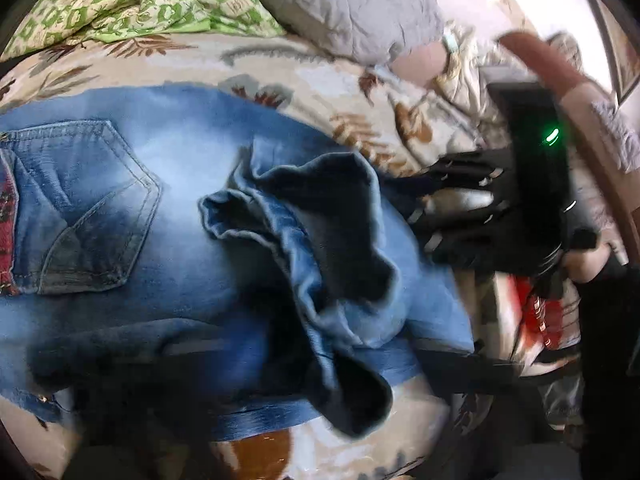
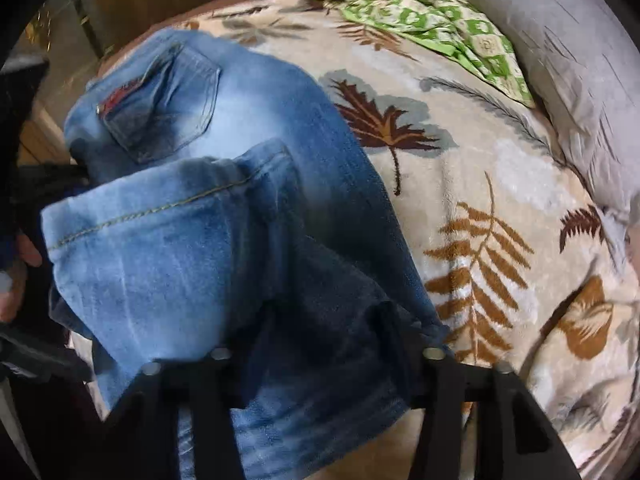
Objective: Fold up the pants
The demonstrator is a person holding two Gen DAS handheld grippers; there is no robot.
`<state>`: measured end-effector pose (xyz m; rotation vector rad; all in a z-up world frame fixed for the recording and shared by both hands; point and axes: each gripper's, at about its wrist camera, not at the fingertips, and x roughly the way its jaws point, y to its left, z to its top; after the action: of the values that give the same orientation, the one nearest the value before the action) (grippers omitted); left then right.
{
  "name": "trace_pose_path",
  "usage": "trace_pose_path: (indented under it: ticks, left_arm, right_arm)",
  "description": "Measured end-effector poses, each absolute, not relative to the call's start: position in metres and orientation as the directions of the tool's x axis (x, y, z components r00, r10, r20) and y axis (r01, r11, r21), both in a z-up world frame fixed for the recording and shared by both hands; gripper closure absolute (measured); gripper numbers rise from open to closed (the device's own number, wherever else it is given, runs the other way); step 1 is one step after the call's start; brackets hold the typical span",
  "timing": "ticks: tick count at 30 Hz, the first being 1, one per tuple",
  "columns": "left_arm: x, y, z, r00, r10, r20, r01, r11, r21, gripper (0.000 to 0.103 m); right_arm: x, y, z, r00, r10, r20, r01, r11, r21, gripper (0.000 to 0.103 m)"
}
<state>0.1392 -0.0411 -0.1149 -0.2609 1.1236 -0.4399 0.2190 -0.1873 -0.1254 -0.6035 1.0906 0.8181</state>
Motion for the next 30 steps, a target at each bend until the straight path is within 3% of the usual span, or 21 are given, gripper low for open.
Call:
trace_pose_path:
  ticks: [1, 3, 9, 13, 17, 20, 25, 27, 29, 30]
  left_arm:
    - [0.139, -0.042, -0.115, 0.344, -0.480, -0.807, 0.215, 0.877, -0.430, 0.090]
    - [0.136, -0.046, -0.107, 0.364, -0.472, -0.803, 0.247, 0.880, -0.405, 0.091]
    - [0.125, -0.046, -0.058, 0.487, -0.465, -0.740, 0.354, 0.879, -0.320, 0.092]
    - [0.138, -0.033, -0.066, 0.448, -0.483, -0.752, 0.315, 0.873, -0.373, 0.093]
    - [0.147, -0.017, -0.126, 0.307, -0.492, -0.815, 0.201, 0.870, -0.450, 0.092]
    - [0.145, 0.002, -0.142, 0.305, -0.576, -0.759, 0.142, 0.815, -0.561, 0.092]
    - [0.144, 0.000, -0.136, 0.314, -0.561, -0.766, 0.154, 0.826, -0.542, 0.089]
    - [0.142, 0.002, -0.130, 0.322, -0.571, -0.755, 0.154, 0.819, -0.553, 0.072]
    - [0.136, 0.008, -0.115, 0.333, -0.591, -0.735, 0.176, 0.805, -0.567, 0.019]
    - [0.132, 0.011, -0.106, 0.349, -0.601, -0.719, 0.197, 0.797, -0.571, 0.011]
  right_arm:
    - [0.219, -0.192, -0.123, 0.237, 0.280, -0.930, -0.810, 0.585, -0.030, 0.081]
    - [0.216, -0.200, -0.116, 0.267, 0.279, -0.922, -0.791, 0.610, -0.044, 0.088]
    - [0.206, -0.216, -0.076, 0.426, 0.284, -0.859, -0.694, 0.712, -0.108, 0.100]
    - [0.211, -0.238, -0.058, 0.460, 0.311, -0.831, -0.601, 0.798, -0.034, 0.101]
    - [0.224, -0.223, -0.087, 0.402, 0.262, -0.877, -0.596, 0.802, -0.033, 0.101]
    - [0.237, -0.206, -0.119, 0.353, 0.216, -0.910, -0.588, 0.808, -0.037, 0.101]
    - [0.238, -0.200, -0.122, 0.352, 0.202, -0.914, -0.582, 0.812, -0.044, 0.096]
    - [0.235, -0.197, -0.117, 0.369, 0.217, -0.904, -0.599, 0.799, -0.052, 0.094]
    - [0.224, -0.203, -0.103, 0.395, 0.226, -0.890, -0.588, 0.807, -0.057, 0.084]
    - [0.218, -0.207, -0.097, 0.408, 0.237, -0.882, -0.581, 0.812, -0.051, 0.070]
